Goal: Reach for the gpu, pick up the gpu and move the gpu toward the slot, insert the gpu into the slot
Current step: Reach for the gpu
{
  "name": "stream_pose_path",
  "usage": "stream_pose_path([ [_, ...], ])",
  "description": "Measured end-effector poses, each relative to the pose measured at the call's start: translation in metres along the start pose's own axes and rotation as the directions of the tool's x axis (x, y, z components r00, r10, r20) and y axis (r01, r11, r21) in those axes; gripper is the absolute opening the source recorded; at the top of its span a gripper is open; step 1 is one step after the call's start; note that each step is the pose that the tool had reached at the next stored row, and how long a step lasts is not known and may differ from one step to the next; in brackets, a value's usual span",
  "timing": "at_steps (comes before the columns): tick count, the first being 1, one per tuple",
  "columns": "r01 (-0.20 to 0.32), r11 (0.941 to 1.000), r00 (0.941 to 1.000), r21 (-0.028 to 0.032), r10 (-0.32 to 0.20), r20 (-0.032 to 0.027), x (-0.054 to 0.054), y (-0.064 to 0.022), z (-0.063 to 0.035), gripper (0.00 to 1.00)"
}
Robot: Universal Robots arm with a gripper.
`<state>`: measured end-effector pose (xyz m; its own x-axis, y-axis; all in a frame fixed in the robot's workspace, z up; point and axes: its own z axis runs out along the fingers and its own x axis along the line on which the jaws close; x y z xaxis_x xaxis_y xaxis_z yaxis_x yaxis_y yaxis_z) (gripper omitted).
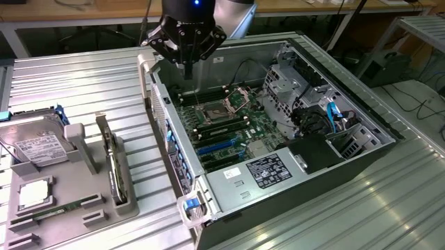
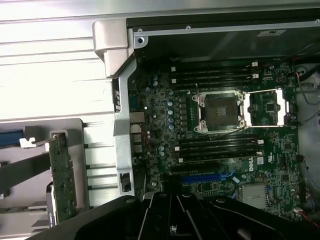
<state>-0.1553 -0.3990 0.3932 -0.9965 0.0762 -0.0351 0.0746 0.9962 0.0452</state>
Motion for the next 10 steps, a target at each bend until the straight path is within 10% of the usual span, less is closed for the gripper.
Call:
stream_pose_path([
  [10,0.0,1.0,1.0,0.0001,0.0,-0.0027,0.0115,-0.0008,-0.0001,0.11],
])
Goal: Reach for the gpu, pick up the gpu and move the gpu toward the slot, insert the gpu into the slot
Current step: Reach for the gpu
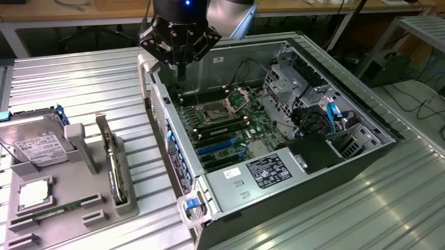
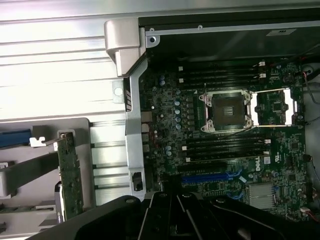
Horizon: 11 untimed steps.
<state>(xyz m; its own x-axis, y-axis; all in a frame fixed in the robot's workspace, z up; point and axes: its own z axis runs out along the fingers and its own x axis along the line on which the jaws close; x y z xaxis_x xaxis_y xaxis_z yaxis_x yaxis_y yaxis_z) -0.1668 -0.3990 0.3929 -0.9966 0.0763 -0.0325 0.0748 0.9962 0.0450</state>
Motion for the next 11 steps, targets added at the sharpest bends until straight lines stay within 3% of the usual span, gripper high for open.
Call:
stream_pose_path([
  [11,0.0,1.0,1.0,0.0002,0.0,-0.0012,0.0091,-0.0008,-0.0003,0.11],
])
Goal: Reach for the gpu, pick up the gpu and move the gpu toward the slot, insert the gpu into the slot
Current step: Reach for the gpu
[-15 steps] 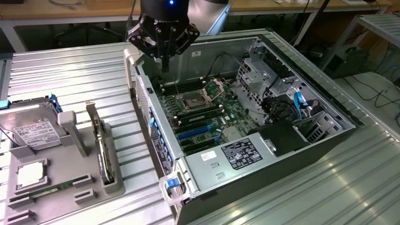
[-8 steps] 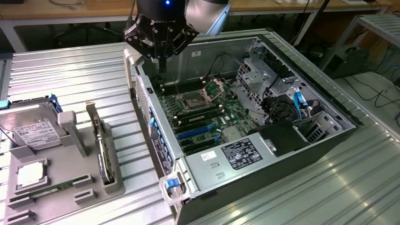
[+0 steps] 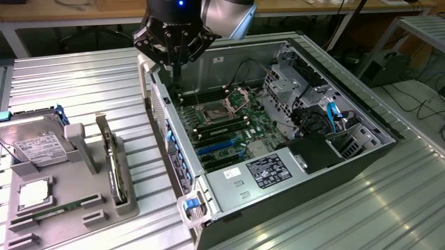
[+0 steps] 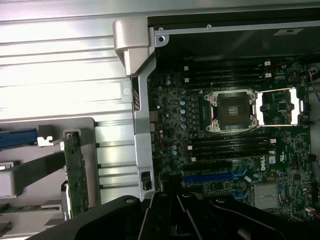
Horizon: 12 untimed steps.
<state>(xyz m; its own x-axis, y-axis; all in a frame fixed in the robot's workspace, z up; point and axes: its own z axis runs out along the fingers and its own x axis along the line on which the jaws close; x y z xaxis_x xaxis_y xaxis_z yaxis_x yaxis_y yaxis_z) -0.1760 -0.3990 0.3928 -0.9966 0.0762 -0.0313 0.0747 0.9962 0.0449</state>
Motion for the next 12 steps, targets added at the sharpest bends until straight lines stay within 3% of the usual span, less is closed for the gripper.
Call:
stream_pose_path([
  [12,0.0,1.0,1.0,0.0,0.0,-0.0007,0.0107,-0.0009,-0.0003,0.11],
])
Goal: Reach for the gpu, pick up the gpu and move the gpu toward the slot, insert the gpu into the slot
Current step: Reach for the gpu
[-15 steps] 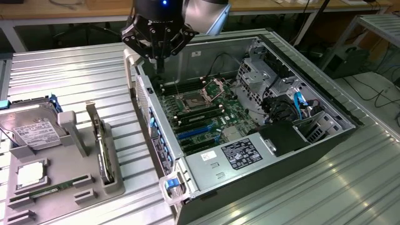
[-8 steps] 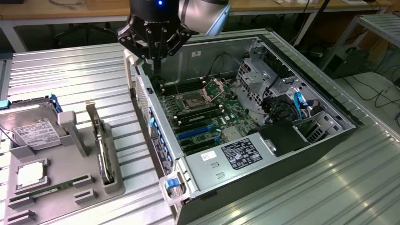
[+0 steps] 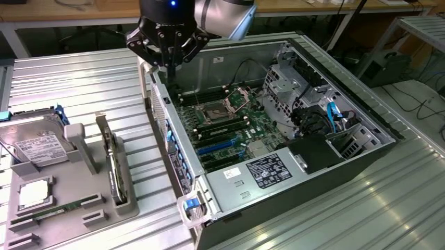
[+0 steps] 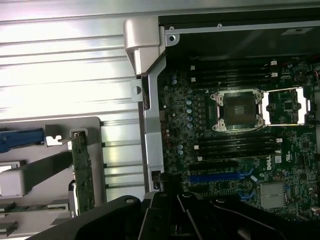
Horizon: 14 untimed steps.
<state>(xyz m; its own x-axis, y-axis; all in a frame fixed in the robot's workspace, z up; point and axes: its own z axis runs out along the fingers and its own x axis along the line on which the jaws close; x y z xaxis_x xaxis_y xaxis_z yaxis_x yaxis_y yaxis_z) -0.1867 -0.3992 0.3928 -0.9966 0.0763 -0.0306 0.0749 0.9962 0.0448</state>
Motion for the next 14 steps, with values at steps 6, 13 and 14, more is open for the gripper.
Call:
stream_pose_path([
  [6,0.0,1.0,1.0,0.0001,0.0,-0.0006,0.005,-0.0005,-0.0002,0.11],
  [13,0.0,1.0,1.0,0.0001,0.0,-0.0011,0.011,-0.001,-0.0004,0.11],
  [14,0.0,1.0,1.0,0.0001,0.0,-0.0012,0.012,-0.0011,-0.0004,0.11],
])
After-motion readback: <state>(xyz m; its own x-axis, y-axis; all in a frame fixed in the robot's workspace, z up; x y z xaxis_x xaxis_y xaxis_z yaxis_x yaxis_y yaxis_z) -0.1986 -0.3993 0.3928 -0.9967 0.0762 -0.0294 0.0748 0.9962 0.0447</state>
